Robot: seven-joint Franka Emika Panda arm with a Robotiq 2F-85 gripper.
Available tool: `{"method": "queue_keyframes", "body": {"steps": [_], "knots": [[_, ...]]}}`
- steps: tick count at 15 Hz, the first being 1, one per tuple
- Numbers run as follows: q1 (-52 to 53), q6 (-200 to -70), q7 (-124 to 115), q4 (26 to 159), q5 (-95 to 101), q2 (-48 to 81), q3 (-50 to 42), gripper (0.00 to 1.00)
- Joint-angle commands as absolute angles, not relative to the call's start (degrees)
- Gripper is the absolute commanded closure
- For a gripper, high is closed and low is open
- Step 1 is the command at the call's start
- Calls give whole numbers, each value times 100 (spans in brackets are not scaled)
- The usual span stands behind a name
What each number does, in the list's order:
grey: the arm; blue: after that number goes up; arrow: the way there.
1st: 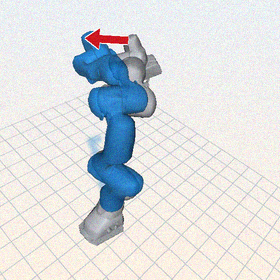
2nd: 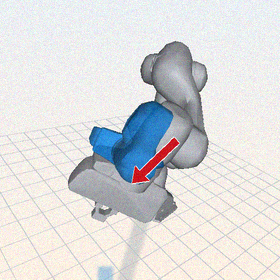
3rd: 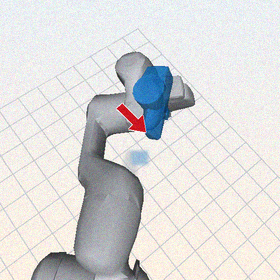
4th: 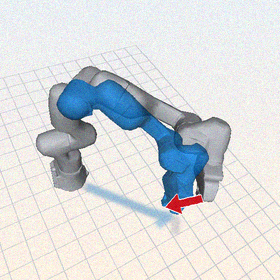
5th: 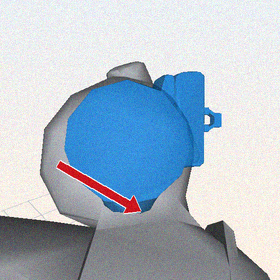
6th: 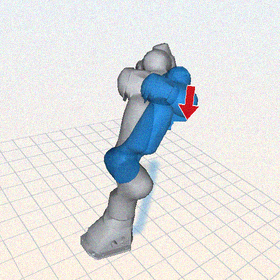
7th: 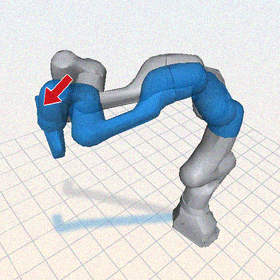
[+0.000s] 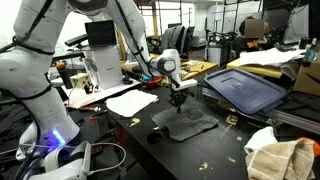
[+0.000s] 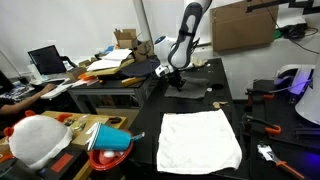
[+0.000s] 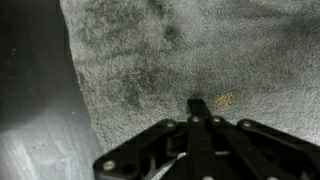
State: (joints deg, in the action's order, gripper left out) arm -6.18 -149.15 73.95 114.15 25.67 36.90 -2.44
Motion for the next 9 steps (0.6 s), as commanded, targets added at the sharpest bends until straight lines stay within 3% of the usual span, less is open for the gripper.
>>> {"method": "queue_keyframes", "body": {"steps": [1,9], "knots": [[-698,-14893,7586,11201,2465,3843,-96,100],[-861,-14656,7848,11229,1849,3795,367,100]]}}
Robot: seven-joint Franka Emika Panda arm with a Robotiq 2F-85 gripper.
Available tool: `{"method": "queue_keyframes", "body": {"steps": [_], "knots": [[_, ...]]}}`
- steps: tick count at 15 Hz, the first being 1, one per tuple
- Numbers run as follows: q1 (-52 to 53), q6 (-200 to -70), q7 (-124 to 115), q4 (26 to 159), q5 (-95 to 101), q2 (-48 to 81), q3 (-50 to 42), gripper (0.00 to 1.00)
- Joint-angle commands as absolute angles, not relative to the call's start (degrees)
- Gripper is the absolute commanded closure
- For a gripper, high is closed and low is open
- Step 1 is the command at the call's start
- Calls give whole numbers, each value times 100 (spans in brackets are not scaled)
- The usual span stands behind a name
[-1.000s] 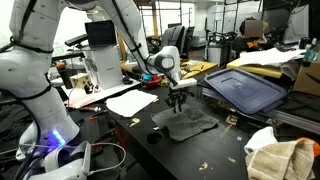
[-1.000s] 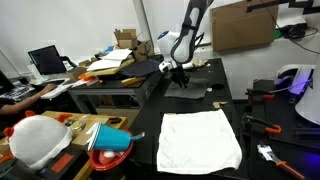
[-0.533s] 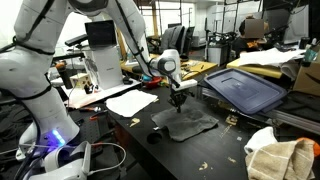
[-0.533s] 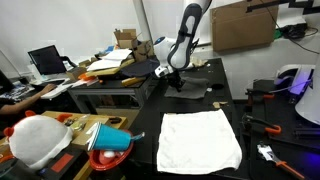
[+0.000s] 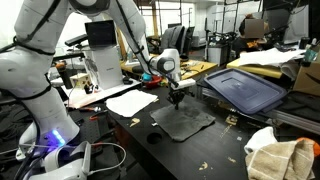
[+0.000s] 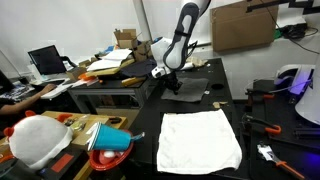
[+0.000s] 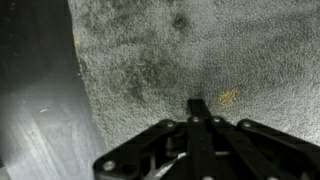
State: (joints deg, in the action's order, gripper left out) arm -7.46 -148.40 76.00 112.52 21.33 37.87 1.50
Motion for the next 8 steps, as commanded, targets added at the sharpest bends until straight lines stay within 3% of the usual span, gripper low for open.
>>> {"method": "queue_keyframes", "body": {"steps": [1,8], "knots": [[-875,-14618,7883,11236,1766,3783,415,100],[-1097,-14322,8461,11765,1265,3364,717,100]]}}
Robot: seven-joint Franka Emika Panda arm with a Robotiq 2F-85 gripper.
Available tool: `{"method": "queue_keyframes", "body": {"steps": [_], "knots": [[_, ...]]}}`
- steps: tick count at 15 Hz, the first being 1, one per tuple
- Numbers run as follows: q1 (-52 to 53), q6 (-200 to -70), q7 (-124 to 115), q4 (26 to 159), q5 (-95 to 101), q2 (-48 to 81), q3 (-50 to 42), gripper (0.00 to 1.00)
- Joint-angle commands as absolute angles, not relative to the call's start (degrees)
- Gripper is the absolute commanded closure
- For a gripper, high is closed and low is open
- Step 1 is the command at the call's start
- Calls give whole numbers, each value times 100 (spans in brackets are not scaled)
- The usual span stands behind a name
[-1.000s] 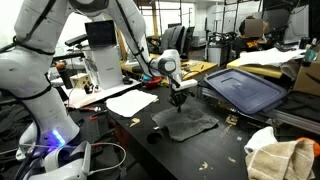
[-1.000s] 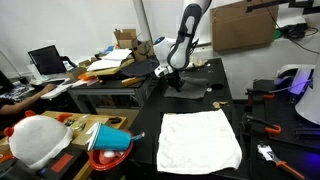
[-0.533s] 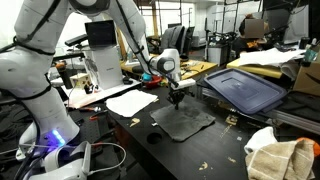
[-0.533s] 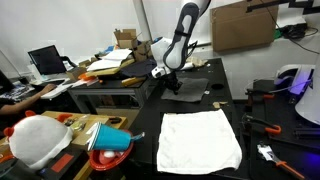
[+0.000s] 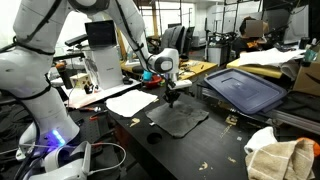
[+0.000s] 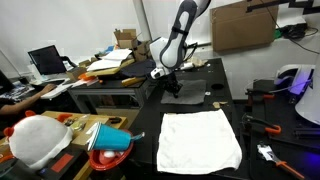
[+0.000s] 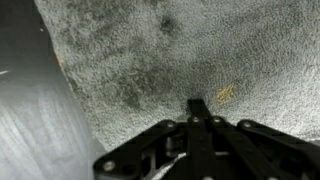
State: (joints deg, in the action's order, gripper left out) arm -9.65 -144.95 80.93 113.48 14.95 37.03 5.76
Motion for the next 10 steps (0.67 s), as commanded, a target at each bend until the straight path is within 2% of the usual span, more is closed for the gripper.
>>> {"method": "queue_keyframes", "body": {"steps": [1,8,9,10], "knots": [[-1083,-14304,8522,11756,1234,3374,714,100],[-1313,-14328,8730,12407,889,2653,659,100],[-1333,-14351,8696,12534,825,2505,635,74],[-1368,-14384,8630,12678,736,2298,596,72]]}}
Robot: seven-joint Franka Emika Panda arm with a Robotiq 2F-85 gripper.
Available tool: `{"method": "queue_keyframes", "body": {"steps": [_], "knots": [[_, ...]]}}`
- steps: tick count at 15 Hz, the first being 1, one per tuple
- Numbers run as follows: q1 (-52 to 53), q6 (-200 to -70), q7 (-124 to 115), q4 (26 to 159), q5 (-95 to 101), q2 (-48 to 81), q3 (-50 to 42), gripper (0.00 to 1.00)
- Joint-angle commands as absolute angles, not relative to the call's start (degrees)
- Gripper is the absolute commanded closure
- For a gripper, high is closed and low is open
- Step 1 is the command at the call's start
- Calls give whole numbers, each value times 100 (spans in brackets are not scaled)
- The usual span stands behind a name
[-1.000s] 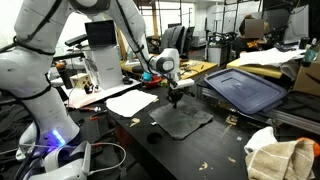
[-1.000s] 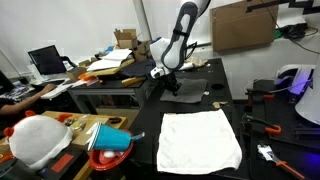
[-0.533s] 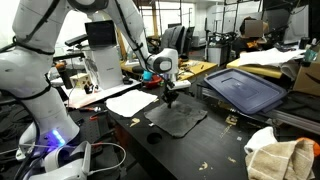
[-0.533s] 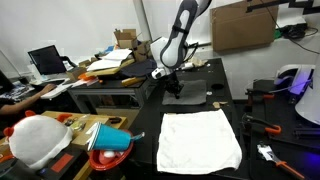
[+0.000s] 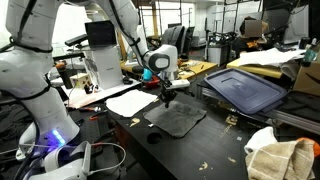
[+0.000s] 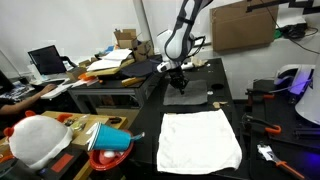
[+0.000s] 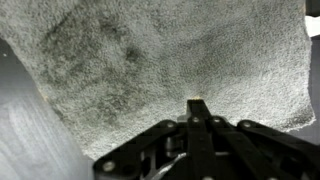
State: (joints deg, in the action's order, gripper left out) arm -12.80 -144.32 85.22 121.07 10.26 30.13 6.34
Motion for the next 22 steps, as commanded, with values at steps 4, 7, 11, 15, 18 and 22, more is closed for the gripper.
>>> {"method": "queue_keyframes", "body": {"steps": [4,7,11,15,18,22], "knots": [[-1190,-13990,7759,12651,924,1828,-73,44],[-1174,-13364,7117,12385,1200,1671,-536,22],[-1209,-12699,6197,12146,1221,1486,-845,0],[-1086,-12046,4908,11968,1099,1404,-807,0],[-912,-11689,3766,11936,1026,1364,-707,0],[-724,-11125,2349,11966,723,1159,-515,0]]}}
